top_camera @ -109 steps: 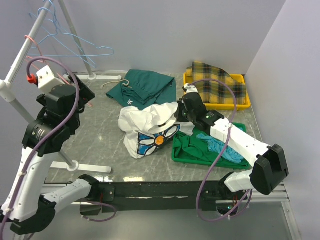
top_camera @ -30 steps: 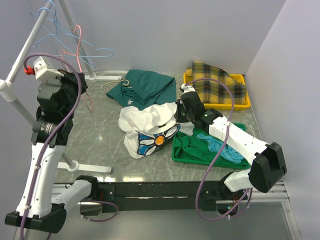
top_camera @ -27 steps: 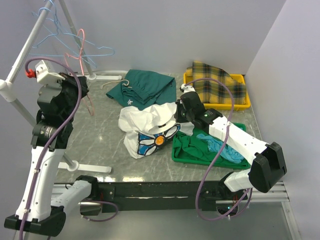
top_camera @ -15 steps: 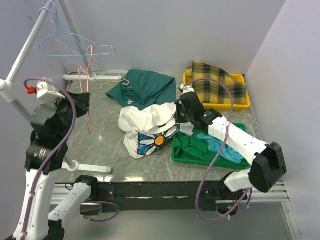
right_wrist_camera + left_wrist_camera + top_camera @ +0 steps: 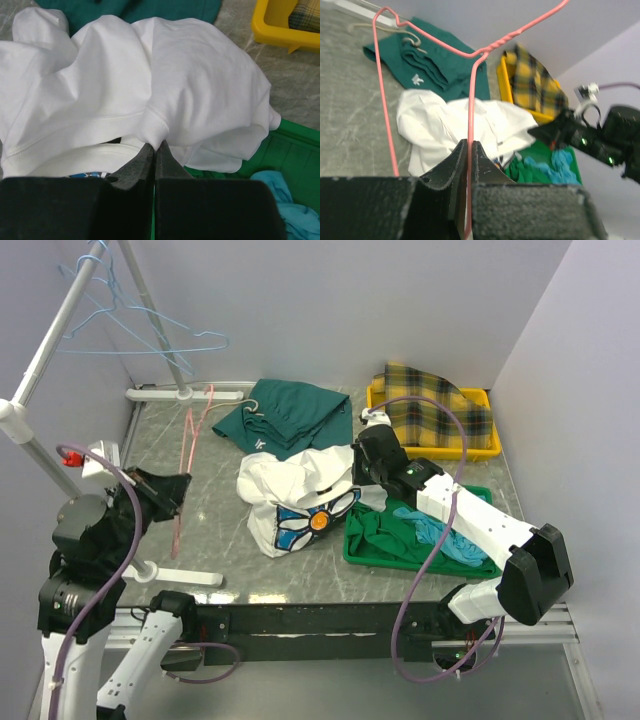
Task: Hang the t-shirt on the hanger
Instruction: Pick up the hanger from the clothesline.
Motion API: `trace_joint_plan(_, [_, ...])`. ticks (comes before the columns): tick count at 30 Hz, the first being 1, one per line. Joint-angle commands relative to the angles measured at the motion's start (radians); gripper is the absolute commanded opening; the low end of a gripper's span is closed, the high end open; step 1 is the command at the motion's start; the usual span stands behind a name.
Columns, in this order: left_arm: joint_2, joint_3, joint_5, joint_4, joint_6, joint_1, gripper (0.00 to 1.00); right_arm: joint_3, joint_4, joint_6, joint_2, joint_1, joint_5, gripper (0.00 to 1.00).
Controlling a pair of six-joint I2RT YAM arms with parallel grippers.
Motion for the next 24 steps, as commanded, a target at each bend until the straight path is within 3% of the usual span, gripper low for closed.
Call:
trace_joint_plan(1, [-0.038,0.017,0.162,-0.027,0.027,-0.003,0.01,0.029,0.007,-0.021,0.000,0.004,0.052,0.00])
trace_joint_plan(7, [-0.039,-0.002,0.438,-0.021,0.009,-0.010,0.01,0.006,0.039,-0.012,-0.006,-0.014,0.078,0.00])
trace_joint_plan(12, [-0.042,-0.131,0.746,0.156,-0.082,-0.030,0.01,-0.025,0.080,-0.004,-0.030,-0.054,0.077,0.00])
trace_joint_plan(24, [0.041,-0.112,0.873,0.229,-0.120,-0.113,0.01,-0.010,0.123,0.016,0.012,-0.148,-0.078,0.00])
